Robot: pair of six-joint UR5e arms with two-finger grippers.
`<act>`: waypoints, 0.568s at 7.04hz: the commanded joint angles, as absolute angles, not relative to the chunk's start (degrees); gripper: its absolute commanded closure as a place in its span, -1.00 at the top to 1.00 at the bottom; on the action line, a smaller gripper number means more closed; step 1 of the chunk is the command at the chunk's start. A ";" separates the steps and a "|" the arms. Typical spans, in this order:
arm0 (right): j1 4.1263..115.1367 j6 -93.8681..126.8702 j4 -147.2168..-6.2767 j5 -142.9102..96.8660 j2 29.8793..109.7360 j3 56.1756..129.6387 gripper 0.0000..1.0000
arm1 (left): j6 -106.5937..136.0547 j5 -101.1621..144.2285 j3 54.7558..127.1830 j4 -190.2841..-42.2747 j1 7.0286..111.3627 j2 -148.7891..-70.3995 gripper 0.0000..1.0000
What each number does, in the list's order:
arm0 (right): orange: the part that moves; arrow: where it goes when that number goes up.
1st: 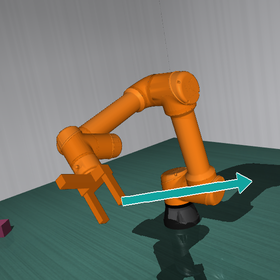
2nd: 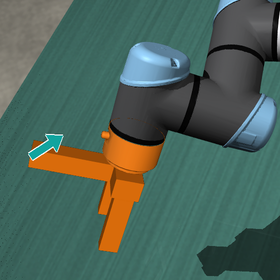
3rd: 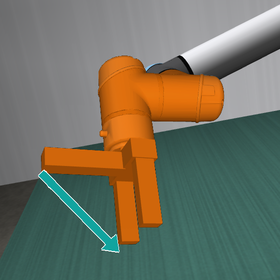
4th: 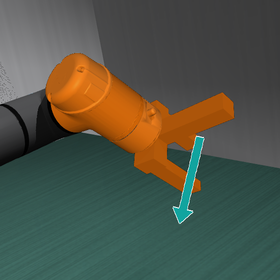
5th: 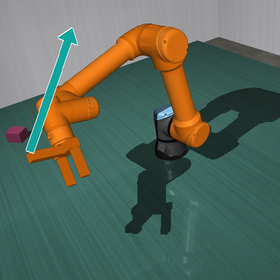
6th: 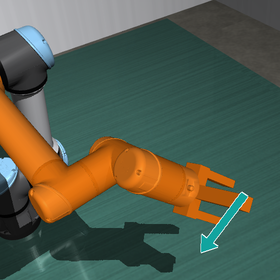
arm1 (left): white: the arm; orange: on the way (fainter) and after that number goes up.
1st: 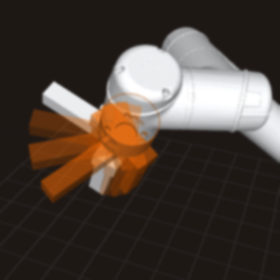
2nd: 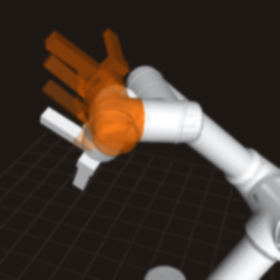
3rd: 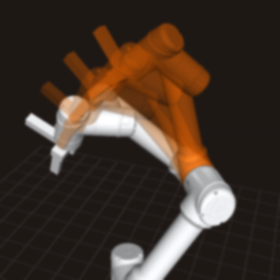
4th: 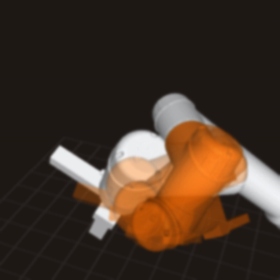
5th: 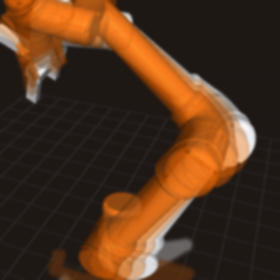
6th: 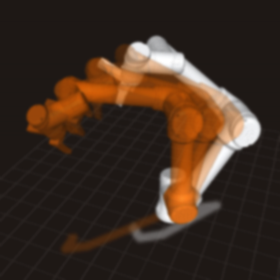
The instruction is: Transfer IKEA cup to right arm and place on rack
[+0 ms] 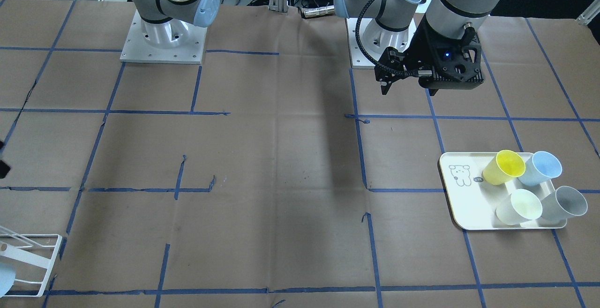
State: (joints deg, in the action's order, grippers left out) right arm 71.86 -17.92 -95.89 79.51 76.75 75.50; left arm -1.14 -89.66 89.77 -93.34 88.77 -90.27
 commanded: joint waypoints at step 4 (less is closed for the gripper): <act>92.17 2.35 -77.08 84.11 82.68 76.97 0.99 | -1.14 -89.65 89.74 -93.34 88.77 -90.26 0.99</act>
State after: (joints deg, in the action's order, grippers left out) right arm 89.23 -2.85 -78.28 83.76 80.16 75.02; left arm -1.14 -89.64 89.76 -93.34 88.77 -90.26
